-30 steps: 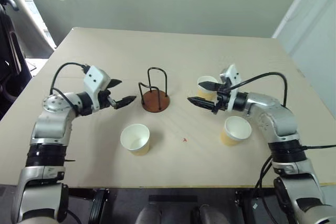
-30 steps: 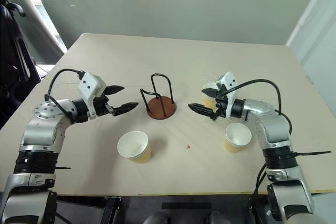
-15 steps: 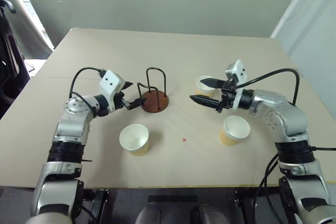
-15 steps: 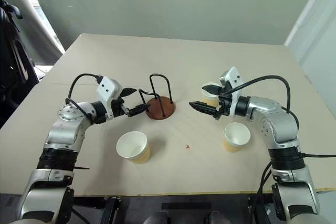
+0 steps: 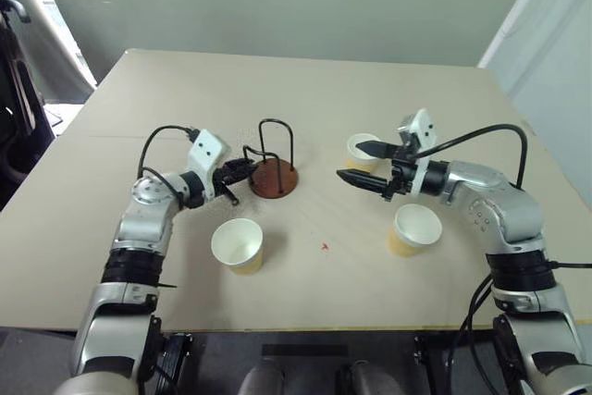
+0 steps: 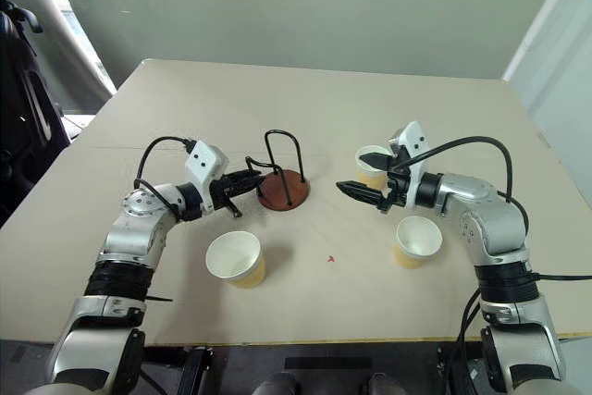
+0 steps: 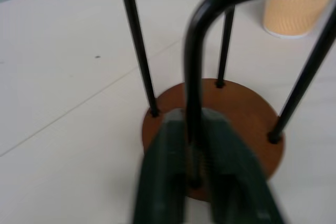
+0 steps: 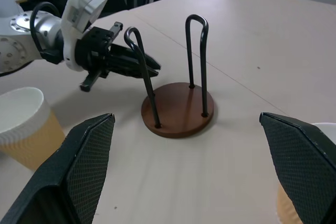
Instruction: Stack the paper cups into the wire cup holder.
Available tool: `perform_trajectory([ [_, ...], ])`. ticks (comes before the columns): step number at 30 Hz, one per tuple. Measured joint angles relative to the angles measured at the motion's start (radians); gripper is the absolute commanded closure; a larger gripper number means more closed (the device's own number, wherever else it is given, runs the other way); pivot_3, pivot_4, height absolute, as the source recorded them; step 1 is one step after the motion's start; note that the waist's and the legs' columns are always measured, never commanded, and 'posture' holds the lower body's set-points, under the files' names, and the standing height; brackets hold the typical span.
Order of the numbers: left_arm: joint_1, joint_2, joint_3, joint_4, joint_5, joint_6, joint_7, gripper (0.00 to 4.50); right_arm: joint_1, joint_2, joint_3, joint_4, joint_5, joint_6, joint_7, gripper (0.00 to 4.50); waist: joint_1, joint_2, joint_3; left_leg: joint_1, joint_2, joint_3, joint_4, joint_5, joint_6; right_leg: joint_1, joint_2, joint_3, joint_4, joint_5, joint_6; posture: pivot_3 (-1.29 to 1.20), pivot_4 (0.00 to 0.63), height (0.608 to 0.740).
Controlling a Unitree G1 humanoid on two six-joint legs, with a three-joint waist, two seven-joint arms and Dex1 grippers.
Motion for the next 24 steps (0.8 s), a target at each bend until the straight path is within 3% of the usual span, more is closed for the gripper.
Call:
perform_trajectory([
  [12,0.001,-0.011,-0.017,-0.005,-0.017,0.011,-0.070,4.48,0.039,-0.162,-0.004,-0.019,-0.014,-0.049,0.127,0.00,0.001,0.000,0.000,0.000,-0.002,0.003,0.001,0.000,0.000,0.001,0.000,0.000,0.000,0.001,0.001,0.00,0.150,0.740],
  [24,-0.073,-0.083,-0.087,-0.129,-0.057,0.136,-0.131,4.48,0.091,-0.182,-0.014,-0.079,-0.008,-0.050,0.133,0.00,0.002,0.000,0.000,-0.001,-0.002,0.005,0.006,-0.001,0.001,0.002,0.002,0.001,0.000,0.002,0.003,0.00,0.150,0.740],
])
